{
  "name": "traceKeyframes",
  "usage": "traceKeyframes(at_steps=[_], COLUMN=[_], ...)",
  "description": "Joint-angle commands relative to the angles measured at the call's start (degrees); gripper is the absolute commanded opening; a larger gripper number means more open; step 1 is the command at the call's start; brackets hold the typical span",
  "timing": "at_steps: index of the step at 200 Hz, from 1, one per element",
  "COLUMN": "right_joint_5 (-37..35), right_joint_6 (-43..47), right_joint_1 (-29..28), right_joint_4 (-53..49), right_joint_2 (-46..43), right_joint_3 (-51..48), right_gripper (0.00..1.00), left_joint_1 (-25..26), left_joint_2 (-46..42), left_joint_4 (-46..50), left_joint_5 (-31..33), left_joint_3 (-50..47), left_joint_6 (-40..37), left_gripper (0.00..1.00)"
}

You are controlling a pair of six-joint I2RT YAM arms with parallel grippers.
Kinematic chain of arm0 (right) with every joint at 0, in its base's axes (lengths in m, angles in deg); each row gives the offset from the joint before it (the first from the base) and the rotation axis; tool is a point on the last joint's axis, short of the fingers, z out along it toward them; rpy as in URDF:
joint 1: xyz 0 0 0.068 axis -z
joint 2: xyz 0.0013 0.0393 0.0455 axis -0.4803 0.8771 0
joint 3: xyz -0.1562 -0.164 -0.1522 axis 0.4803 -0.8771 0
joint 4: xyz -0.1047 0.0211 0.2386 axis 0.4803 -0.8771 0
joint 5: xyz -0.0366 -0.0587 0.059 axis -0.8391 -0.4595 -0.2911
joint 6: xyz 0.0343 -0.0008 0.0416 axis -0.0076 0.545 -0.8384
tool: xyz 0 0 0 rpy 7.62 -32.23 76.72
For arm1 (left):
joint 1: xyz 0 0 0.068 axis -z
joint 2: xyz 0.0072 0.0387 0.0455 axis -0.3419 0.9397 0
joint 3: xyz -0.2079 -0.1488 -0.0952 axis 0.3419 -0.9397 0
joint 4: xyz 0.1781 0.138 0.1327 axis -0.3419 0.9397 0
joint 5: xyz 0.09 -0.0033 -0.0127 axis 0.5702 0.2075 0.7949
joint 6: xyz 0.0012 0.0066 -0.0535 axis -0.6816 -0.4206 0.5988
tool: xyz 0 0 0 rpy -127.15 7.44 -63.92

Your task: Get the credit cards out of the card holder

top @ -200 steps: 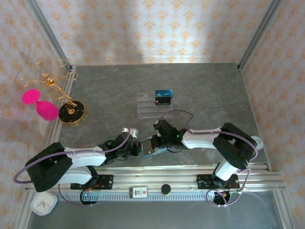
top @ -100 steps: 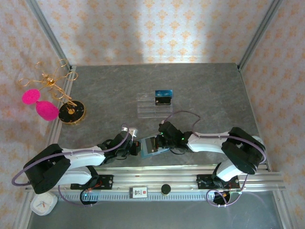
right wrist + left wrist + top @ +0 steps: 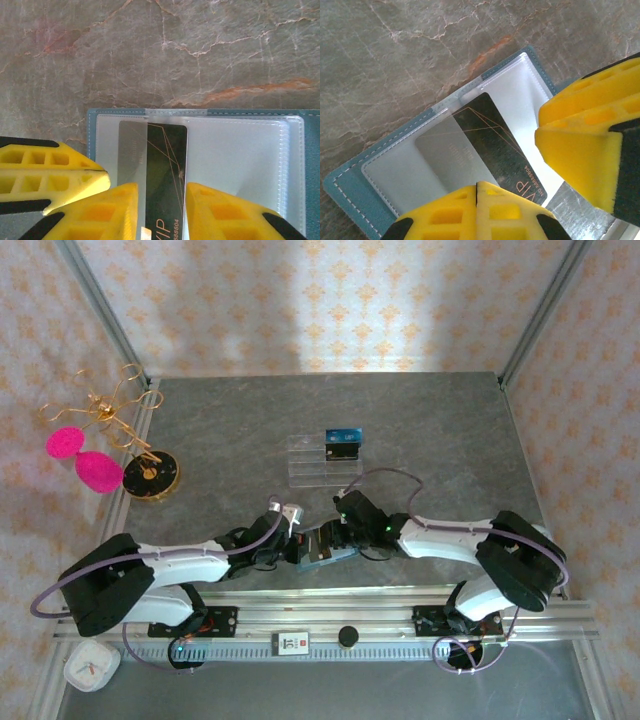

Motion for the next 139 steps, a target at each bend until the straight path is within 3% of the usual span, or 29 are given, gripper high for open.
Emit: traceKeyframes(at_steps=[1, 100, 121, 139], right_joint_5=[2.4, 7.6, 6.5, 3.9], right_joint_6=[2.0, 2.7, 2.7, 2.3], right_joint_1=[0.9, 1.2, 1.2, 1.2], right_joint_4=[0.1, 3.8, 3.4, 2.1], right_joint_2=[1.4, 5.7, 5.7, 5.3], right_joint_3=[1.0, 0.9, 1.1, 1.0], right_gripper=[0.3, 0.27, 0.2, 0.06], left_joint_1=[0.1, 0.2, 0.2, 0.2], left_joint_2=[0.7, 7.7, 8.3, 7.3], left_joint_4=[-2.7, -7.3, -7.9, -6.8], left_joint_5=[0.5, -1.5, -1.9, -1.4], left_joint_3=[-0.4, -2.5, -2.8, -2.9], left_joint_6=[0.1, 1.7, 1.8, 1.5], left_gripper=[0.0, 0.0, 0.0, 0.0])
